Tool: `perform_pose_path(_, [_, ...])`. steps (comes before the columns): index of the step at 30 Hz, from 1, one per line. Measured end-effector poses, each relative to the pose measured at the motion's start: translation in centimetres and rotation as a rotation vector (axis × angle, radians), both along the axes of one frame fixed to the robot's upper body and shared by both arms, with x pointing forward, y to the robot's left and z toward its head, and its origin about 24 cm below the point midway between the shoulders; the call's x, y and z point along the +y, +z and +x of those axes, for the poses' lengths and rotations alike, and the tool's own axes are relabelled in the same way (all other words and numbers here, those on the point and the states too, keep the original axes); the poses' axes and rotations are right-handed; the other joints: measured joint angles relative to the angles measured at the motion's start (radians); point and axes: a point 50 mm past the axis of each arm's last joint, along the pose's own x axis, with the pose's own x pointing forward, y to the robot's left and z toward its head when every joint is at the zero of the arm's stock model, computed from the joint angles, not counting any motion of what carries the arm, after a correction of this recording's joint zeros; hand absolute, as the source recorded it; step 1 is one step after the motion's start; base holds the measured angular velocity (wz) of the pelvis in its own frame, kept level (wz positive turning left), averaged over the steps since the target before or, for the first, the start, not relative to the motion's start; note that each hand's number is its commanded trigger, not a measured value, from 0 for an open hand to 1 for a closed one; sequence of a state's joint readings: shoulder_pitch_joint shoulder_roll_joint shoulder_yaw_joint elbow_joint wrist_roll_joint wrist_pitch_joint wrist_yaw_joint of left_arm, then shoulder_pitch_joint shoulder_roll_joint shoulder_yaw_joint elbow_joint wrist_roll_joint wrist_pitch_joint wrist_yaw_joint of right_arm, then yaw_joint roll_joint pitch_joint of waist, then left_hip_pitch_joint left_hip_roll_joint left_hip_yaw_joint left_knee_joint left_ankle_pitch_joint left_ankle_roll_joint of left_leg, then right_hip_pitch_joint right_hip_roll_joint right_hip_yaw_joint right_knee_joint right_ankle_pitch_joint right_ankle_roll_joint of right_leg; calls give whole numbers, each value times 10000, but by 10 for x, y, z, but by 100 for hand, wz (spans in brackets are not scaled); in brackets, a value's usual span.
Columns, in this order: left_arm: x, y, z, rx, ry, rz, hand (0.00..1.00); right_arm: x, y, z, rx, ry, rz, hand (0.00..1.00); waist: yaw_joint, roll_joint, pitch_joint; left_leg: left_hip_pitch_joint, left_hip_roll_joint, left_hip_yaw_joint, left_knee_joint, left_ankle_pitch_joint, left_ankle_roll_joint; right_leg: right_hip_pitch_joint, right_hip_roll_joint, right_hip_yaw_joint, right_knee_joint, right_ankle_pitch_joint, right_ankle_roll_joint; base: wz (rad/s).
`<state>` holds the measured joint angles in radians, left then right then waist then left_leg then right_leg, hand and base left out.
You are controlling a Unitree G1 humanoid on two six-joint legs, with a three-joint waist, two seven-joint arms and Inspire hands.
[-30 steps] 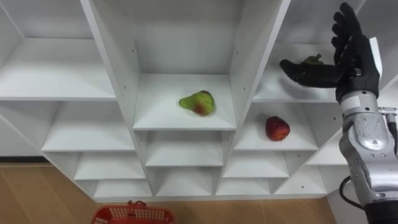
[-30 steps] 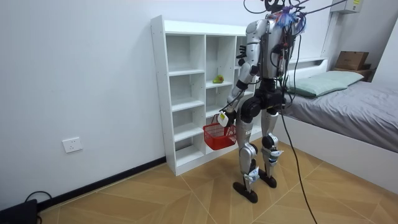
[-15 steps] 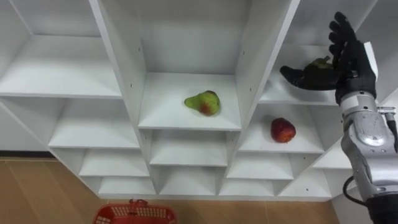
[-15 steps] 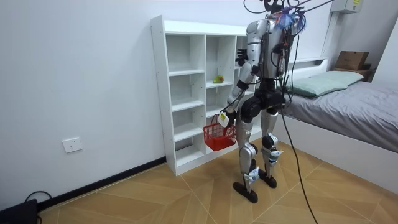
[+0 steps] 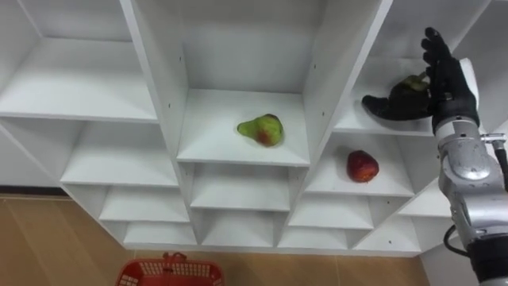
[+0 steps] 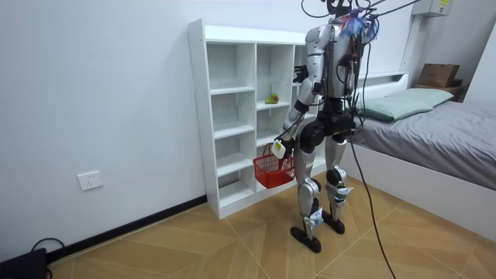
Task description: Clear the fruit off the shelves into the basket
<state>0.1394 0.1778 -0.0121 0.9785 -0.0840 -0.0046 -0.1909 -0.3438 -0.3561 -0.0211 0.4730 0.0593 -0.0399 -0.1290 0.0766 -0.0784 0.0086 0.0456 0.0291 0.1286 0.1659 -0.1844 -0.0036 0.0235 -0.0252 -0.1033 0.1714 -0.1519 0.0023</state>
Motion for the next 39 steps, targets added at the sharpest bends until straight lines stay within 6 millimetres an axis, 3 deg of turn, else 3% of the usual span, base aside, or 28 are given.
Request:
perform_pose_path(12, [1, 0, -2, 115, -33, -101, 100, -3, -2, 11, 704, 450, -90, 0, -112, -12, 14, 63, 5, -3, 10, 0, 0, 89, -12, -65, 17, 1, -2, 0])
perform_pose_path(27, [1, -1, -1, 215, -121, -242, 100, -9, -7, 12, 1075, 702, -127, 0, -142, -33, 24, 117, 8, -44, 15, -1, 0, 153, -19, -126, 36, 5, -7, 0])
perform_pose_path(36, [6, -1, -3, 366, -7, -175, 100, -13, -17, 9, 1395, 596, -100, 0, -127, -140, -29, 143, 6, -110, 12, -2, 0, 208, -19, -149, 30, 5, -6, 1])
perform_pose_path(37, [6, -1, -3, 382, 1, -168, 100, -14, -18, 9, 1437, 583, -91, 73, -132, -135, -25, 163, 4, -167, 13, -3, 0, 254, -20, -197, 14, 5, -6, 8])
perform_pose_path(38, [6, -1, -3, 399, 5, -161, 100, -14, -19, 8, 1474, 579, -63, 100, -131, -105, -5, 169, 4, -195, 13, -4, -1, 272, -21, -233, 5, 5, -6, 12])
perform_pose_path(39, [7, -1, -3, 423, 17, -124, 100, -15, -21, 8, 1519, 575, -25, 100, -128, -119, -16, 172, 6, -222, 14, -5, -3, 275, -20, -297, 0, 4, -6, 10])
